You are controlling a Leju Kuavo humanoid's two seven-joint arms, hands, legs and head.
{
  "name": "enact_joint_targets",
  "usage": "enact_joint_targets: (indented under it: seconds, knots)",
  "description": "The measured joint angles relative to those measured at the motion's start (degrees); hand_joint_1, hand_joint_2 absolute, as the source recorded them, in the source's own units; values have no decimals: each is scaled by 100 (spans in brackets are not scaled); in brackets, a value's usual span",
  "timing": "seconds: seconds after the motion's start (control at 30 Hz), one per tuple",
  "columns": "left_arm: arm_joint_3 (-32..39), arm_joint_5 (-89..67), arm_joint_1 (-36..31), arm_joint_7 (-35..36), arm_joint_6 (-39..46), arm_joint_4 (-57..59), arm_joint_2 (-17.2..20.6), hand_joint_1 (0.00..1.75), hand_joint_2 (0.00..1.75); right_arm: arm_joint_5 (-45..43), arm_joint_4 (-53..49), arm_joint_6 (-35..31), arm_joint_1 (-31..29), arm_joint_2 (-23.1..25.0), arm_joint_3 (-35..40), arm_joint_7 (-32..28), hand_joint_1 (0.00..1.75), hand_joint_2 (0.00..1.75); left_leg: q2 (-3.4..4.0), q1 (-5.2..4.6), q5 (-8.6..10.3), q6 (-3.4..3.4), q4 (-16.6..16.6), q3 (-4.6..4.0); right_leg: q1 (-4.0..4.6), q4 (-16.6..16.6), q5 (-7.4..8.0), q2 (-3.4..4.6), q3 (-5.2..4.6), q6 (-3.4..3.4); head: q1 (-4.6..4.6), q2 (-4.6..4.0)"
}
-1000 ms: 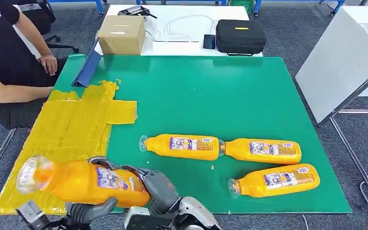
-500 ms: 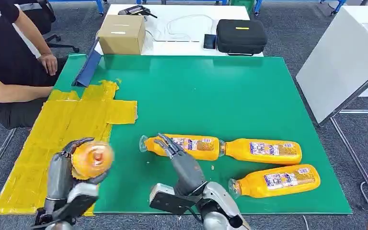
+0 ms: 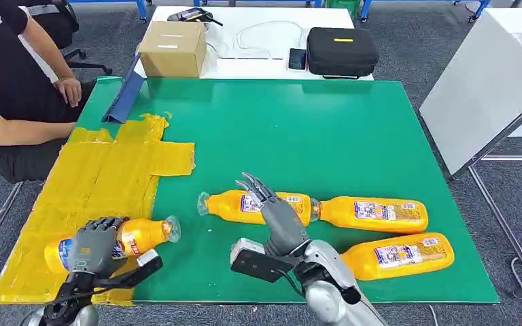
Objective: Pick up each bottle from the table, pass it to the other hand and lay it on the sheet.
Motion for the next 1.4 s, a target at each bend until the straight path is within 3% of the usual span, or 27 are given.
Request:
enact_joint_targets:
  seconds: [0.23,0.27,0.3,0.33,0.53,0.73,0.97,1.23,1.4]
  knots:
    - [-229,-138,-324,48,-109,459,323,175,175,-162,284,140,-253,-4,0,74,0,175,-3,2,5,-9,-4,33,1,0,-3,-2,28,-16,-2,0]
    - [-253,-138,-350,48,-111,498,351,3,175,-164,317,144,-276,-4,0,74,0,175,-3,2,7,-10,-4,39,1,2,-3,-2,32,-17,-2,0]
    - [-260,-138,-366,48,-111,518,363,0,175,-164,334,151,-290,-4,0,74,0,175,-2,3,7,-11,-4,43,1,3,-3,-1,36,-17,-2,0]
    - [-267,-138,-381,50,-111,548,375,0,0,-164,356,162,-306,-4,0,74,0,175,-2,4,9,-13,-5,46,1,4,-2,-2,38,-19,-2,0]
    - [-402,213,-562,-250,-175,760,487,0,0,-249,683,338,-597,20,28,229,0,175,-17,5,28,-28,-6,47,2,18,5,-6,38,-29,0,0]
    - [-540,1568,-594,-1260,-461,727,522,0,0,-339,1767,630,-1465,83,90,479,0,175,-5,5,53,-17,-4,27,3,22,29,-4,11,-34,0,0]
    - [-697,2290,-591,-1897,-599,505,511,0,0,-621,3218,896,-2431,238,96,428,0,175,-4,1,66,-2,1,-17,1,23,54,-3,14,-1,0,0]
    - [-763,2608,-582,-2144,-721,334,487,0,0,-625,4046,890,-2777,372,96,411,0,175,3,2,76,-1,3,-53,2,25,67,-3,-12,-12,0,0]
    - [-636,3984,-583,-2681,-1310,111,276,0,0,-468,4473,1101,-2844,428,118,435,0,175,1,2,75,-1,2,-57,2,25,66,-4,-16,-13,0,2]
